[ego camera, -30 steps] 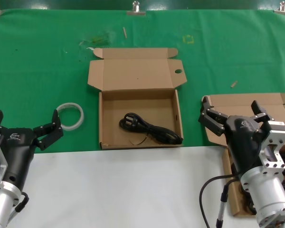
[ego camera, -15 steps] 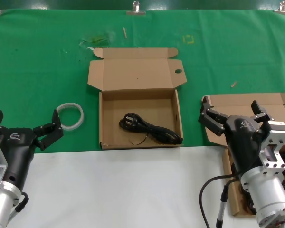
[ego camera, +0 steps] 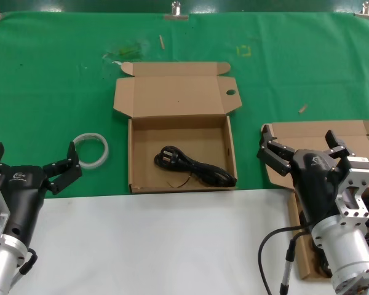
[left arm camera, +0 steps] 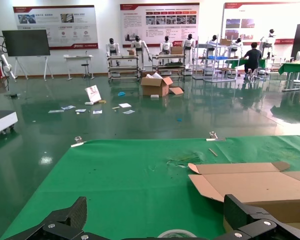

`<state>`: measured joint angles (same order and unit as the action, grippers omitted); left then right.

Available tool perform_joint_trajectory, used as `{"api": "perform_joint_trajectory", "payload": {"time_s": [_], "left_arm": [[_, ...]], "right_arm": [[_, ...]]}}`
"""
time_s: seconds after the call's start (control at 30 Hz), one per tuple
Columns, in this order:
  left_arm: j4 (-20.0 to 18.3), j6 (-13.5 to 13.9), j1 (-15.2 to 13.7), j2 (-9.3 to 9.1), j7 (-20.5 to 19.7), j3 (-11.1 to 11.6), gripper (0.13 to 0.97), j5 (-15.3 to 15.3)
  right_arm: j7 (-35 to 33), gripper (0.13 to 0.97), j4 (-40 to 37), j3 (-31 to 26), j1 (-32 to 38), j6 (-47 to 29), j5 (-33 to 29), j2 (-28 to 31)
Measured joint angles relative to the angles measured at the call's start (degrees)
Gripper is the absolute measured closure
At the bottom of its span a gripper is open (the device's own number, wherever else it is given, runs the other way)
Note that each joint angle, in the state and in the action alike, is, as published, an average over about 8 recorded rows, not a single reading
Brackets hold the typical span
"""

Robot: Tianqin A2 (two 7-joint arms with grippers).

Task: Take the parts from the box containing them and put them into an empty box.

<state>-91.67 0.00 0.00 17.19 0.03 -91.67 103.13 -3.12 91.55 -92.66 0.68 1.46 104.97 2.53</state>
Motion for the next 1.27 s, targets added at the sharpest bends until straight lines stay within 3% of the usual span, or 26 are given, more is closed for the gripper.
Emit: {"api": "perform_joint_trajectory", "payload": {"time_s": [1.27], "left_arm": [[0.0,0.0,0.0,0.0,0.0,0.0,0.132,0.0]], "right_arm": [[0.0,0.129,0.0,0.0,0.0,0.0,0.0,0.0]]}}
